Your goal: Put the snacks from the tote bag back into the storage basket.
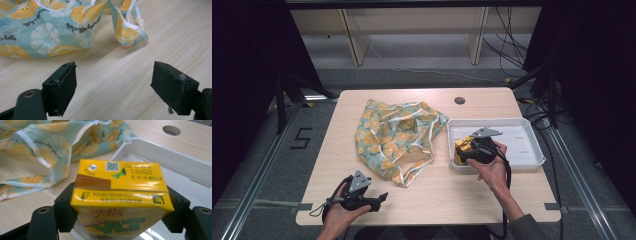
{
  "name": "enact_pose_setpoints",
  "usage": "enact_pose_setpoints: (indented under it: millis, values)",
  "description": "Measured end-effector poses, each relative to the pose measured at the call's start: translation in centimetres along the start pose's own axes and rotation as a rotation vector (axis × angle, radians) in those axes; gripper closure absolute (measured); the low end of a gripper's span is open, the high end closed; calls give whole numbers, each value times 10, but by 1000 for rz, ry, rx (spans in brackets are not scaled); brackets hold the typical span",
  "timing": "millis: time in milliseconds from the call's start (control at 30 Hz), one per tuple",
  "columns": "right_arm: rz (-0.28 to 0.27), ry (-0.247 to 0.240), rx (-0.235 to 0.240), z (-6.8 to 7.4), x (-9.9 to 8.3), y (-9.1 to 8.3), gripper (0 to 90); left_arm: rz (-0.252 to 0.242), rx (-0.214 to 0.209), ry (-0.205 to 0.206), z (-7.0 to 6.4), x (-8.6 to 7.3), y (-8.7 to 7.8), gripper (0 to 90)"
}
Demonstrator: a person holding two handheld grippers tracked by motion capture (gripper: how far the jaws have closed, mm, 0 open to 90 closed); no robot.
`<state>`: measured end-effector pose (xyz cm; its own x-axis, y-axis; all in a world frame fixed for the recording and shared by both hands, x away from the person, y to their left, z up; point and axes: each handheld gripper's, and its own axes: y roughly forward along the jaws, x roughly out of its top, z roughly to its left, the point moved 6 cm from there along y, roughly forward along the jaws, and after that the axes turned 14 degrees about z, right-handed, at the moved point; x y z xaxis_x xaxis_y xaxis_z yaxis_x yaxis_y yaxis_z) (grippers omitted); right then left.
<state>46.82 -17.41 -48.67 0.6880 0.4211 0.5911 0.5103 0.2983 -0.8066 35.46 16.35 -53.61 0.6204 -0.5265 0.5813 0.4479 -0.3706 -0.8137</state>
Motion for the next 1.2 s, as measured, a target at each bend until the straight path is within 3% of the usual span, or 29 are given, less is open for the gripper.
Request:
enact_pose_setpoints:
  millis: [100, 133, 200, 233, 333, 367, 467, 500, 567, 733, 833, 900, 933, 1033, 1133, 1200]
  values:
    - [-8, -29, -17, -2, -1, 0, 291, 2, 2, 11, 0, 0, 0, 194]
    - [-16, 4, -7, 0, -1, 0, 290, 5, 2, 7, 0, 0, 0, 195]
    - [6, 12, -1, 2, -4, -1, 289, 13, 4, 11, 0, -1, -1, 194]
    - [-15, -29, -18, -2, -3, 0, 288, 7, 5, 12, 0, -1, 0, 194]
    - [-3, -4, -5, 0, -5, -2, 286, -1, 3, 10, 0, 0, 0, 194]
    - [-18, -27, -17, -2, -5, -1, 284, 0, 2, 11, 0, 0, 0, 194]
    - [-25, -22, -14, -2, -5, -2, 270, 3, 3, 14, 0, 0, 0, 194]
    - [-40, 2, 3, 1, -4, -2, 258, 2, 2, 13, 0, 0, 0, 194]
    - [-33, -7, -2, 0, -4, -9, 244, 12, 6, 15, 0, -1, -1, 194]
    - [-78, -29, -4, -1, -2, -23, 228, 2, 0, 14, 0, 0, -1, 194]
    - [-81, -20, 29, -1, -4, -34, 244, -10, -2, -11, -2, 0, 1, 194]
    - [-106, -27, 25, -2, -6, -41, 313, 7, 3, 24, -1, 0, -1, 194]
    - [-117, -33, 34, -2, -7, -42, 347, -11, 0, 2, -2, 1, 0, 194]
    - [-119, -37, 56, -2, -13, -51, 445, -5, -2, -9, -2, 1, 1, 194]
    - [-134, -45, 61, -1, -18, -56, 562, -9, -6, -6, -2, 1, 0, 194]
    - [-125, -77, 96, 2, -22, -58, 661, -7, 2, 4, -1, 1, 0, 195]
